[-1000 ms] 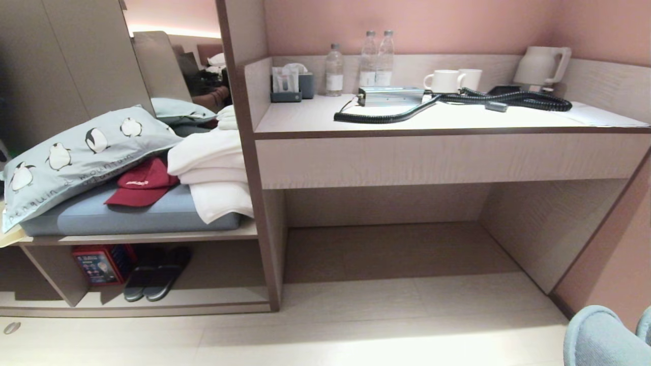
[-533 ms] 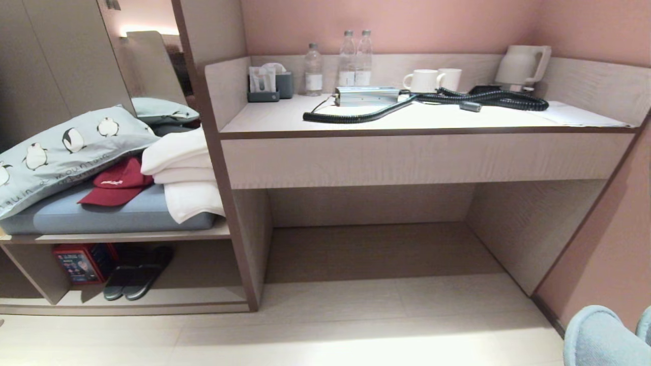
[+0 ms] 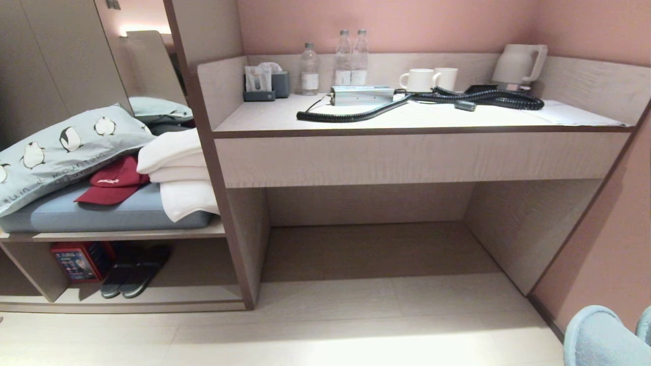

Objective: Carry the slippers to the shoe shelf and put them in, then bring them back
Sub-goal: Place the slippers on the floor

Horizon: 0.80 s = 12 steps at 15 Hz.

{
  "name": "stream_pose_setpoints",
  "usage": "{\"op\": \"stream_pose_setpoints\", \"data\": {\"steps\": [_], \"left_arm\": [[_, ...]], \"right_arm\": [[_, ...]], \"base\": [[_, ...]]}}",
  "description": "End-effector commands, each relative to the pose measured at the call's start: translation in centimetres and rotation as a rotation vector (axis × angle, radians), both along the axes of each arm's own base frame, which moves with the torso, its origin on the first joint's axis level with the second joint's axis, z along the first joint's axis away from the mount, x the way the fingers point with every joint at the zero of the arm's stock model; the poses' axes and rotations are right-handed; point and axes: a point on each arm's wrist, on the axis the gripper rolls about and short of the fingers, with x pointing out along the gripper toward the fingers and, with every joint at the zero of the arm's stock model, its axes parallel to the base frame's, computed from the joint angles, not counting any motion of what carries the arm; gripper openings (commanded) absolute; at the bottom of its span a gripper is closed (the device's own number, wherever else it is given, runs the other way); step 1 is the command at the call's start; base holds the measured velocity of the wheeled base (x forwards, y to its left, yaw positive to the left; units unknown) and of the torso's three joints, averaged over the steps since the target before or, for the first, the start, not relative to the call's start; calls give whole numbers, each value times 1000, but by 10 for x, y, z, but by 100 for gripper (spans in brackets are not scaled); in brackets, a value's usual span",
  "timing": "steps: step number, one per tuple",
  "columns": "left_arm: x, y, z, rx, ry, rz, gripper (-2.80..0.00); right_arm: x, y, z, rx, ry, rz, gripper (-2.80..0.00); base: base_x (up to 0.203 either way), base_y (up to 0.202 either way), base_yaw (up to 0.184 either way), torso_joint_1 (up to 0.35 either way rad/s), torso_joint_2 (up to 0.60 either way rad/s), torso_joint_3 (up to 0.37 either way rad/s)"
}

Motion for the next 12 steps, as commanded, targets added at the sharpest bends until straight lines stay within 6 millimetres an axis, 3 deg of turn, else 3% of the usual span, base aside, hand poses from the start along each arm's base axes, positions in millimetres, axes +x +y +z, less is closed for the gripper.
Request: {"op": "stream_pose_setpoints", "data": {"steps": [1,12], "left_arm": [[0,0,0,-6,2,0,-280],[0,0,0,-8,2,0,-280]], "right_arm": [[0,0,0,-1,0,-1,-280],[0,0,0,2,0,4,-280]], "base": [[0,0,0,2,2,-100],[0,0,0,4,2,-190]]}}
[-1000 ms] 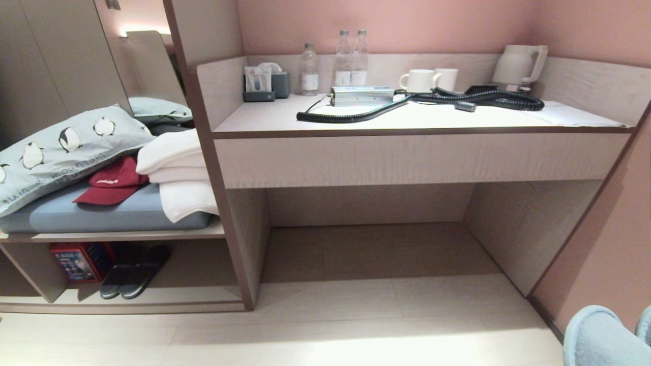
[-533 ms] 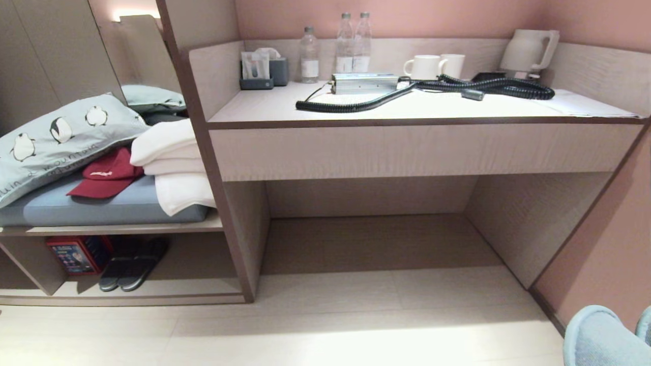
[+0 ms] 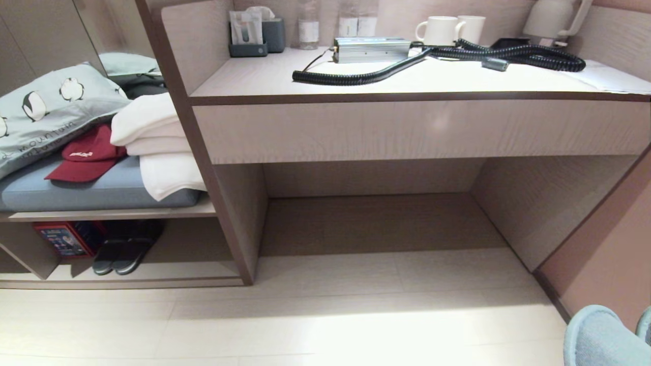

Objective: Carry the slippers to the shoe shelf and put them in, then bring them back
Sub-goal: Place the slippers on the floor

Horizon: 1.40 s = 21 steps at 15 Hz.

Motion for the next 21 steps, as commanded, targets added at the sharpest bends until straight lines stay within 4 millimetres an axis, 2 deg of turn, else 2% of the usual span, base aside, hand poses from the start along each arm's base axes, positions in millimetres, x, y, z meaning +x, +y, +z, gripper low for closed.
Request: {"op": "stream_pose_setpoints", "data": {"steps": [1,21], "left_arm": [[0,0,0,0,1,0,-280],[0,0,0,0,1,0,-280]], "right_arm": [[0,0,0,-1,-2,1,-280],[0,0,0,-21,0,9,-280]], "base": [[0,0,0,6,3,-197],[0,0,0,4,3,-200]]}}
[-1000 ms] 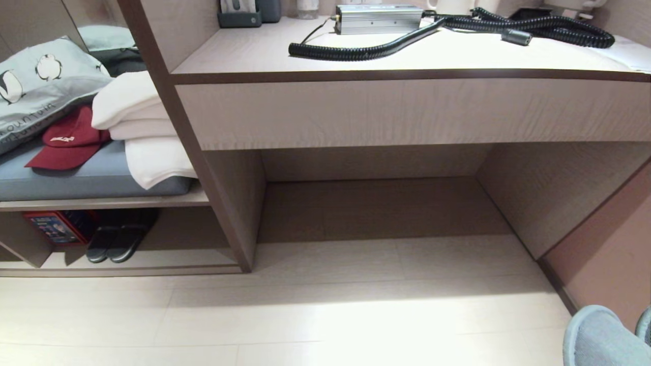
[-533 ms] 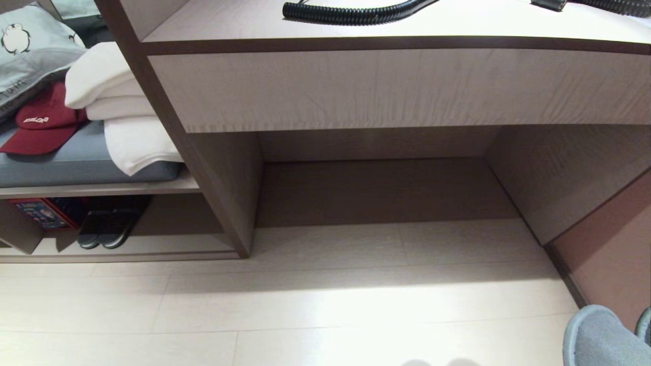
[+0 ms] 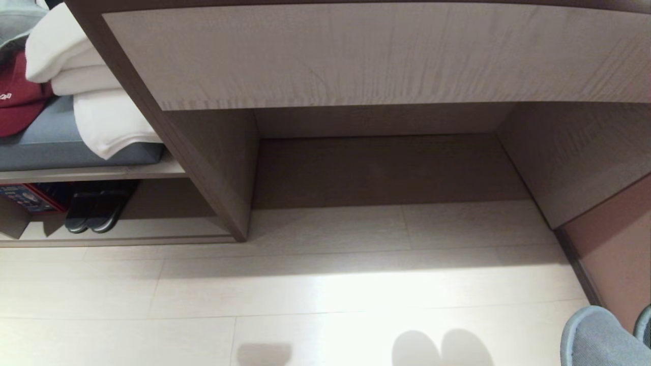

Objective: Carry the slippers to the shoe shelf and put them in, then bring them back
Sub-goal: Place the slippers on the floor

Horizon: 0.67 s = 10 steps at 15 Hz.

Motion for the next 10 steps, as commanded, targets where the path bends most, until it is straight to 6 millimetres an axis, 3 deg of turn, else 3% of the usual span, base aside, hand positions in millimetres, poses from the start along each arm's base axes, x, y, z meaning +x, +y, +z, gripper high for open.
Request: {"op": "stream_pose_setpoints", "data": {"steps": [1,10], "left_arm": [[0,0,0,-1,2,0,-280],[0,0,0,-2,2,0,-280]], "right_arm": [[0,0,0,-2,0,0,-280],[0,0,0,-10,-2,0,-280]], "base": [[0,0,0,0,4,-198],[0,0,0,4,3,-198]]}}
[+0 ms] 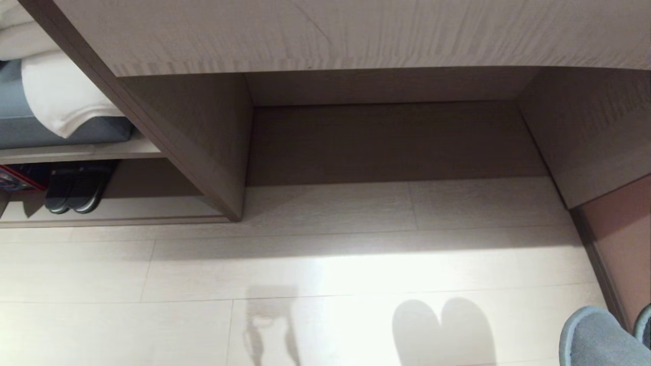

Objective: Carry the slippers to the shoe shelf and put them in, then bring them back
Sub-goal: Place the slippers on the floor

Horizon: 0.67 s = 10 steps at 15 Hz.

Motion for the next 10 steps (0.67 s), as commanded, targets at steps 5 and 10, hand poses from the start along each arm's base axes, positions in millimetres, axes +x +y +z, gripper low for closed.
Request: {"op": "stream_pose_setpoints", "data": {"steps": [5,10], "left_arm": [[0,0,0,0,2,1,-280],[0,0,0,-1,2,1,-280]], "right_arm": [[0,0,0,5,1,-3,-280],[0,0,0,16,1,-6,-280]], "base": [[0,0,0,1,3,-197],[0,0,0,2,1,-200]]}}
